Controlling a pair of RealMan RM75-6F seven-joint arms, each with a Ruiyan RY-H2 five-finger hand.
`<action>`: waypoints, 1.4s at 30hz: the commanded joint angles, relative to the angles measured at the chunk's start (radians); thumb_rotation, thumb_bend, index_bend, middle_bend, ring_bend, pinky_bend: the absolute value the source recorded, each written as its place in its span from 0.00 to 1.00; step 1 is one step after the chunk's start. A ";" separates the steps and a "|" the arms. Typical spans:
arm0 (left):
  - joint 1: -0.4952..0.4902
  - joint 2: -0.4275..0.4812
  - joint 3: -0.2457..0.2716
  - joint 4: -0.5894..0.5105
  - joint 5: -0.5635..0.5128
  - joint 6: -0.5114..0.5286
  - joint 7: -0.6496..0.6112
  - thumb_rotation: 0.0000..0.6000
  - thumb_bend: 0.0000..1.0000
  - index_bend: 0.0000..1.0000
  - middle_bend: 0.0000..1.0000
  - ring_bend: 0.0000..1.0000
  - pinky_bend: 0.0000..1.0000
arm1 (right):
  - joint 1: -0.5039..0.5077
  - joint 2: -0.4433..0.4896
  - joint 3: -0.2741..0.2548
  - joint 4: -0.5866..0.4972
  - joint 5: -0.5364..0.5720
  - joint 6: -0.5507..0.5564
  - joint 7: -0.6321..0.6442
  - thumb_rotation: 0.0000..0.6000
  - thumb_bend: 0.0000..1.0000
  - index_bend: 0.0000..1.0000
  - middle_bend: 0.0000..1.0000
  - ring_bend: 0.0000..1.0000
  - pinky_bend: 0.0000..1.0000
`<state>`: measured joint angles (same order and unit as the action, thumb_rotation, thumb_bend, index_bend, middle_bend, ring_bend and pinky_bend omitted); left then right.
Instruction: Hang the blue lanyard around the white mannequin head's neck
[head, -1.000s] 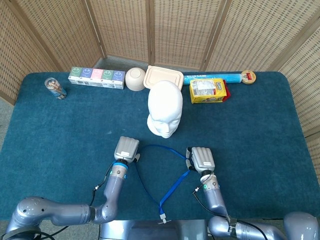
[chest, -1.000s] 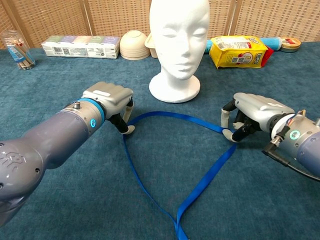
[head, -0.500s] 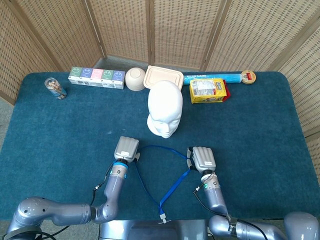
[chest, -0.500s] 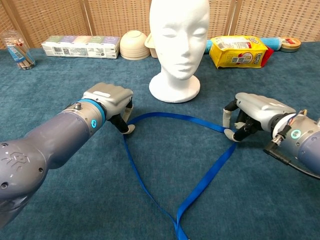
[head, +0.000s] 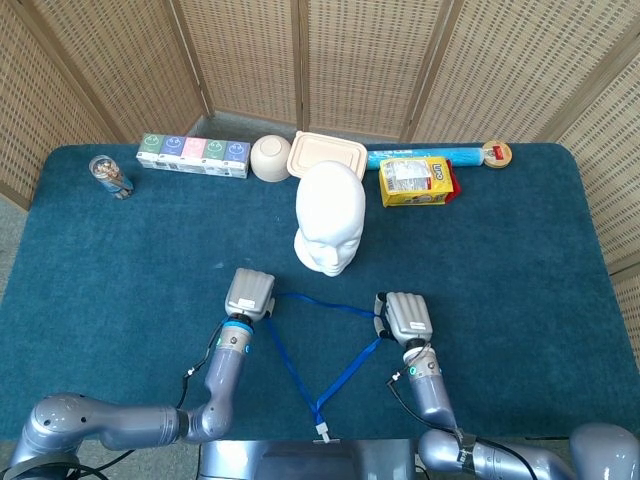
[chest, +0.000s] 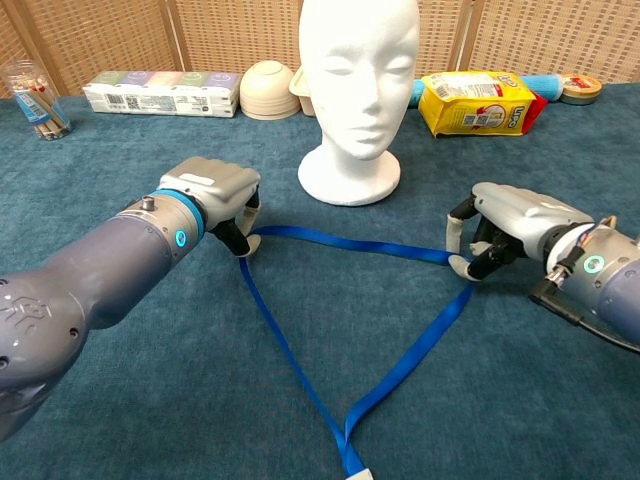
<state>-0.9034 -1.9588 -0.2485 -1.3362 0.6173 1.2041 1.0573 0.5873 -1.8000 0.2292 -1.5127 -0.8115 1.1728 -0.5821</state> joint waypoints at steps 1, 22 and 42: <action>0.004 0.006 0.002 -0.003 0.004 0.002 -0.004 0.80 0.44 0.69 1.00 1.00 1.00 | -0.001 0.003 0.000 -0.004 0.000 0.001 0.002 1.00 0.53 0.69 0.99 1.00 1.00; 0.074 0.136 0.044 -0.141 0.160 0.055 -0.120 0.81 0.44 0.71 1.00 1.00 1.00 | -0.028 0.066 0.001 -0.107 -0.053 0.037 0.057 1.00 0.53 0.70 1.00 1.00 1.00; 0.131 0.347 0.061 -0.465 0.386 0.120 -0.216 0.81 0.44 0.71 1.00 1.00 1.00 | -0.044 0.224 0.048 -0.421 -0.195 0.127 0.078 1.00 0.53 0.71 1.00 1.00 1.00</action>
<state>-0.7751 -1.6383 -0.1775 -1.7674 0.9851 1.3180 0.8465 0.5425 -1.6001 0.2628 -1.9026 -0.9952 1.2896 -0.5018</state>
